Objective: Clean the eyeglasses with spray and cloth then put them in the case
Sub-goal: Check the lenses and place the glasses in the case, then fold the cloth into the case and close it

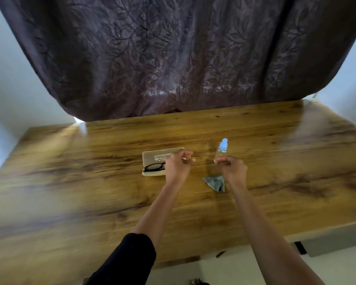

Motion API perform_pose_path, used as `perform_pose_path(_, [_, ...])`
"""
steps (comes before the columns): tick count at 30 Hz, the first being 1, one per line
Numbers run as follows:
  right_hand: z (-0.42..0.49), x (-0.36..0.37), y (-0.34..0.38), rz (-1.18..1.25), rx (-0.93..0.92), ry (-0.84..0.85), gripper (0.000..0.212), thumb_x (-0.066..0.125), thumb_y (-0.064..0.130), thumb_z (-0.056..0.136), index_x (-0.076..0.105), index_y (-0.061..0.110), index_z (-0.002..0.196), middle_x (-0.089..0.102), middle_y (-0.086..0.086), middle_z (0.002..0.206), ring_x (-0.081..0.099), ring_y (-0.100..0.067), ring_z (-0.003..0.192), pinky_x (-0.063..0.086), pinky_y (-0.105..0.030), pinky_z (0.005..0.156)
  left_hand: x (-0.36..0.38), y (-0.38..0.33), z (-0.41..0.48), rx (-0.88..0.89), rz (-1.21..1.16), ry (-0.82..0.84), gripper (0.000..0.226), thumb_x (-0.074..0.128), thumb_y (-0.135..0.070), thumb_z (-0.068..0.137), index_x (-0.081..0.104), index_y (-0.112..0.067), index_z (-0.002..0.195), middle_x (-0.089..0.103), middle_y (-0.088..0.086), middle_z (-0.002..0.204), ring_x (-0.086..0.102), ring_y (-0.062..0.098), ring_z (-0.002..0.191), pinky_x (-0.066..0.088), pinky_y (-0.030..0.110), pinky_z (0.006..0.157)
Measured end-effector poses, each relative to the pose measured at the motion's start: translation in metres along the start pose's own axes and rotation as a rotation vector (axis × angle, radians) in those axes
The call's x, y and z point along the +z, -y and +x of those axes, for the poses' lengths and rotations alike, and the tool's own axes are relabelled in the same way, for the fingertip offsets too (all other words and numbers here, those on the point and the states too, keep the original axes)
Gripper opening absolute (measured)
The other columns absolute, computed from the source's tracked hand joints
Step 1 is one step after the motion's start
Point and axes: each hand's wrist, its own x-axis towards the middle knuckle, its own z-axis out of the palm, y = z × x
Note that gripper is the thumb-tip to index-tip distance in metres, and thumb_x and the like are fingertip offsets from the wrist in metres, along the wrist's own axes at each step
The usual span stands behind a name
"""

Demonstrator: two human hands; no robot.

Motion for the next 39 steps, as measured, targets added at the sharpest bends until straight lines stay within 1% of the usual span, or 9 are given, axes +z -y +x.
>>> perform_pose_path(3, [-0.003, -0.01, -0.01, -0.04, 0.048, -0.049, 0.015, 0.06, 0.011, 0.084, 0.071, 0.012, 0.093, 0.071, -0.004, 0.092, 0.061, -0.013, 0.079, 0.045, -0.019, 0.067, 0.023, -0.006, -0.007, 0.03, 0.035, 0.142, 0.021, 0.065, -0.015, 0.083, 0.067, -0.016, 0.104, 0.07, -0.004, 0.102, 0.058, 0.0, 0.082, 0.043, 0.011, 0.075])
perform_pose_path(6, [-0.005, -0.016, -0.022, -0.07, 0.117, -0.049, 0.015, 0.058, 0.011, 0.085, 0.071, 0.012, 0.094, 0.071, -0.005, 0.098, 0.063, -0.018, 0.091, 0.041, -0.018, 0.073, 0.043, -0.004, -0.011, 0.025, 0.085, 0.235, 0.021, 0.063, -0.012, 0.084, 0.067, -0.015, 0.105, 0.07, -0.002, 0.103, 0.059, 0.0, 0.084, 0.041, 0.004, 0.07])
perform_pose_path(12, [-0.012, -0.019, -0.038, -0.113, 0.203, -0.033, 0.016, 0.057, 0.014, 0.086, 0.072, 0.014, 0.093, 0.07, -0.005, 0.103, 0.061, -0.02, 0.099, 0.039, -0.019, 0.074, 0.065, 0.006, -0.021, -0.035, 0.242, 0.276, 0.027, 0.06, -0.016, 0.086, 0.064, -0.016, 0.113, 0.067, 0.002, 0.114, 0.06, 0.016, 0.106, 0.048, 0.027, 0.091])
perform_pose_path(20, [-0.015, -0.012, -0.037, -0.224, 0.174, 0.074, 0.011, 0.067, 0.025, 0.08, 0.07, 0.019, 0.089, 0.071, 0.0, 0.092, 0.064, -0.016, 0.087, 0.048, -0.025, 0.072, 0.073, 0.008, -0.027, 0.027, 0.457, 0.253, 0.024, 0.062, -0.023, 0.083, 0.066, -0.023, 0.106, 0.065, 0.001, 0.111, 0.056, 0.023, 0.108, 0.042, 0.039, 0.097])
perform_pose_path(23, [-0.014, -0.012, -0.033, -0.147, 0.164, 0.121, 0.006, 0.069, 0.022, 0.079, 0.068, 0.018, 0.084, 0.066, 0.002, 0.083, 0.059, -0.011, 0.077, 0.044, -0.02, 0.063, 0.067, 0.005, -0.024, 0.0, 0.465, 0.263, 0.015, 0.065, -0.027, 0.081, 0.069, -0.024, 0.095, 0.068, -0.003, 0.103, 0.055, 0.019, 0.106, 0.038, 0.038, 0.1])
perform_pose_path(26, [-0.007, -0.01, -0.024, 0.023, 0.144, 0.158, 0.007, 0.068, 0.02, 0.077, 0.068, 0.014, 0.079, 0.067, 0.002, 0.08, 0.06, -0.012, 0.076, 0.044, -0.019, 0.062, 0.051, -0.005, -0.015, 0.012, 0.306, 0.295, 0.012, 0.071, -0.025, 0.077, 0.065, -0.021, 0.087, 0.065, -0.005, 0.091, 0.057, 0.01, 0.086, 0.045, 0.022, 0.076])
perform_pose_path(30, [0.002, -0.01, 0.013, 0.258, 0.06, 0.215, 0.007, 0.068, 0.016, 0.076, 0.066, 0.016, 0.07, 0.066, -0.002, 0.074, 0.061, -0.017, 0.074, 0.049, -0.035, 0.072, 0.015, -0.024, 0.005, 0.019, 0.042, 0.363, 0.022, 0.073, -0.022, 0.076, 0.052, -0.021, 0.07, 0.05, -0.008, 0.067, 0.044, 0.006, 0.062, 0.032, 0.016, 0.054])
perform_pose_path(36, [0.003, -0.017, 0.084, 0.576, -0.141, 0.396, 0.009, 0.061, 0.004, 0.084, 0.061, 0.013, 0.08, 0.061, -0.003, 0.073, 0.056, -0.008, 0.067, 0.046, -0.016, 0.058, -0.049, -0.042, 0.025, -0.116, -0.667, 0.269, 0.008, 0.064, -0.01, 0.084, 0.066, -0.007, 0.091, 0.068, 0.006, 0.089, 0.064, 0.017, 0.086, 0.054, 0.026, 0.079])
perform_pose_path(39, [0.004, -0.016, 0.106, 0.656, -0.177, 0.482, 0.01, 0.06, 0.006, 0.084, 0.062, 0.015, 0.082, 0.064, 0.0, 0.075, 0.059, -0.008, 0.068, 0.047, -0.016, 0.056, -0.069, -0.054, 0.028, -0.129, -0.874, 0.232, 0.011, 0.057, -0.011, 0.087, 0.066, -0.007, 0.093, 0.069, 0.005, 0.09, 0.065, 0.018, 0.087, 0.057, 0.029, 0.077])
